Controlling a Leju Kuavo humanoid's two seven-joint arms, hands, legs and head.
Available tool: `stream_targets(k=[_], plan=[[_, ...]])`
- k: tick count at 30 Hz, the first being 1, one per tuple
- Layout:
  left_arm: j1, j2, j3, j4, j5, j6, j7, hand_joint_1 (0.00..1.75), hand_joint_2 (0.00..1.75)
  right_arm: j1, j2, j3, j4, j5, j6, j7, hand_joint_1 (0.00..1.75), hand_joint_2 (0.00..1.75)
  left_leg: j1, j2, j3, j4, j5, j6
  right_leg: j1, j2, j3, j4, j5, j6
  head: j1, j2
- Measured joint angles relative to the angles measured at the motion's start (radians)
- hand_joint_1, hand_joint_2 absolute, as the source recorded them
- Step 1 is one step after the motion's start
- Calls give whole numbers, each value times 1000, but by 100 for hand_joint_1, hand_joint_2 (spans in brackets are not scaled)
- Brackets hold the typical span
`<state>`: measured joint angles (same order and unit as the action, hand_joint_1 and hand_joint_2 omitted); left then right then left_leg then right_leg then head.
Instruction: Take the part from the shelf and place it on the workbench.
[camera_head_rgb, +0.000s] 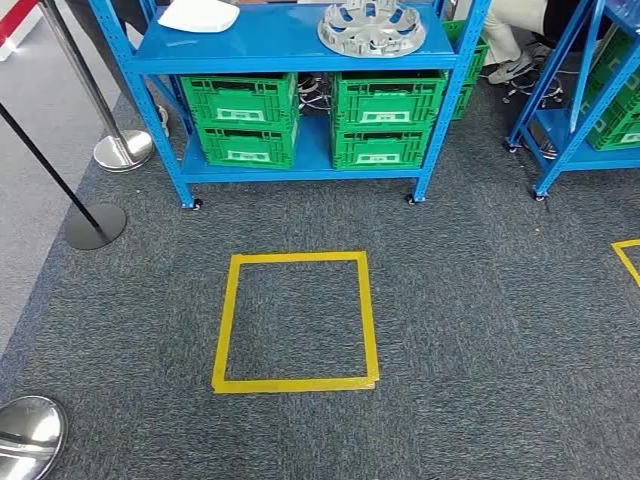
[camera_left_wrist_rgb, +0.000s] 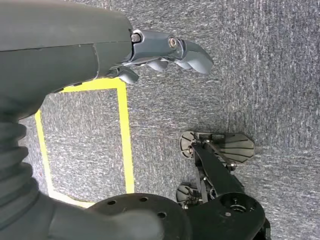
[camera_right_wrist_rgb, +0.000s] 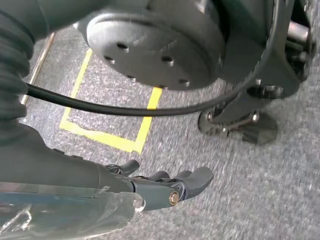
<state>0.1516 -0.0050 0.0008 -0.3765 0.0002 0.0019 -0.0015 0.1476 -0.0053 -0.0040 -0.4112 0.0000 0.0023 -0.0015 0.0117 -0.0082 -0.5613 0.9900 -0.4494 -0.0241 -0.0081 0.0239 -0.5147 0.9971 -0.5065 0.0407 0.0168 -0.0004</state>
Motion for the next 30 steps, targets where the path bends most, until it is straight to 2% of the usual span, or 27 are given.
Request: stream_targets(k=[22, 30], plan=[[-2, -1, 0, 1, 0, 3, -2, 175, 175, 5, 1, 0, 3, 1, -3, 1, 175, 175, 0, 0, 3, -1, -1, -1, 0, 0, 3, 0, -1, -1, 0, 0], [-69, -31, 9, 54, 3, 112, -106, 175, 175, -72, 20, 11, 90, 28, -58, -48, 175, 175, 0, 0, 4, -1, 0, -1, 0, 0, 5, 0, -1, -1, 0, 0]])
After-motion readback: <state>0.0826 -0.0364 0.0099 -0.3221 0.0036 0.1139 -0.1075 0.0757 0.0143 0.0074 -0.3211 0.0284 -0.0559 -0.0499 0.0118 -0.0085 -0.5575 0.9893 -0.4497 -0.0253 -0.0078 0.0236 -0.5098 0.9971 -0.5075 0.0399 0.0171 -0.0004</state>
